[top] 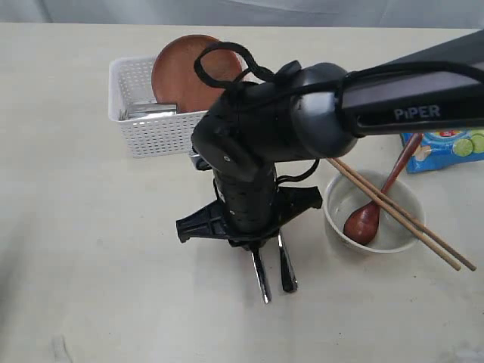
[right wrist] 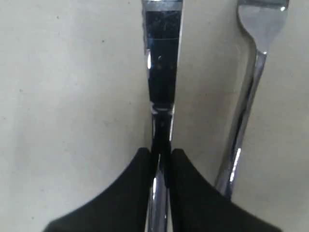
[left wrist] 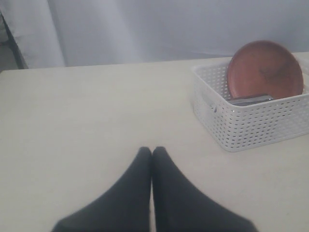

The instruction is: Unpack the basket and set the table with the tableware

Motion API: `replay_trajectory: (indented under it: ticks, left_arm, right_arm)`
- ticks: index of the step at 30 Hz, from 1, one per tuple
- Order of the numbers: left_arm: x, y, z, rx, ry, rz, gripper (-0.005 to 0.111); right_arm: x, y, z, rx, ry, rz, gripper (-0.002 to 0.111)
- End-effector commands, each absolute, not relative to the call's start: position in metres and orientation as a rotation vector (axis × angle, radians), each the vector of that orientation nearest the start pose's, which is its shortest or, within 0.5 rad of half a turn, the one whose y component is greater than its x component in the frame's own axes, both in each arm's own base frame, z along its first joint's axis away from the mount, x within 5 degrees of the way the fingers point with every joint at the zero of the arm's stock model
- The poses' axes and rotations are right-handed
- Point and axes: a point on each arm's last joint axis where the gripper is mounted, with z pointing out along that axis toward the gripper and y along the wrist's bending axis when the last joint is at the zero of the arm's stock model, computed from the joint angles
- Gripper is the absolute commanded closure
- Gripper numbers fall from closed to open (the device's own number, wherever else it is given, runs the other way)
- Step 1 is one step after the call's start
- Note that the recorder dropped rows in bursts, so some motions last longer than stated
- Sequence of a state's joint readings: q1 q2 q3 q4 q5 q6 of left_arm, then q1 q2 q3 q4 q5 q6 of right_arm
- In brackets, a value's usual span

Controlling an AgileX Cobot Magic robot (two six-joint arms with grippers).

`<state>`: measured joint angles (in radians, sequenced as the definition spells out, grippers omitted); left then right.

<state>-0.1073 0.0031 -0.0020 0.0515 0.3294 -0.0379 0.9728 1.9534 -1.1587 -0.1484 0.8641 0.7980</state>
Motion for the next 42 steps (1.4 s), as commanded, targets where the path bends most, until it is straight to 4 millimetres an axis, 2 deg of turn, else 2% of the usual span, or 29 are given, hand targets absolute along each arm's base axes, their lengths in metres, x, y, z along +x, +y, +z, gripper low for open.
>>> replay_trajectory:
  ticks: [1,10,20,34,42]
  left_arm:
    - [0.054,-0.005,0.184,0.101,1.800,-0.061,0.107]
    - [0.054,-0.005,0.184,0.101,1.800,-0.061,0.107]
    - [0.054,-0.005,0.184,0.101,1.800,-0.061,0.107]
    - [0.054,-0.005,0.184,0.101,1.800,-0.061,0.107]
    - [0.054,-0.005,0.184,0.101,1.800,-0.061,0.107]
  right_arm:
    - [0.204,0.284,0.130,-0.312,2.996,0.037,0.109]
    - [0.215,0.274,0.131,-0.185,3.041,0.063,0.109]
    - [0.204,0.261,0.135,-0.218,3.037,0.047,0.109]
    - [0.208,0.260,0.134,-0.275,2.985,0.043,0.109]
    - [0.207,0.256,0.133,-0.315,2.995,-0.017,0.109]
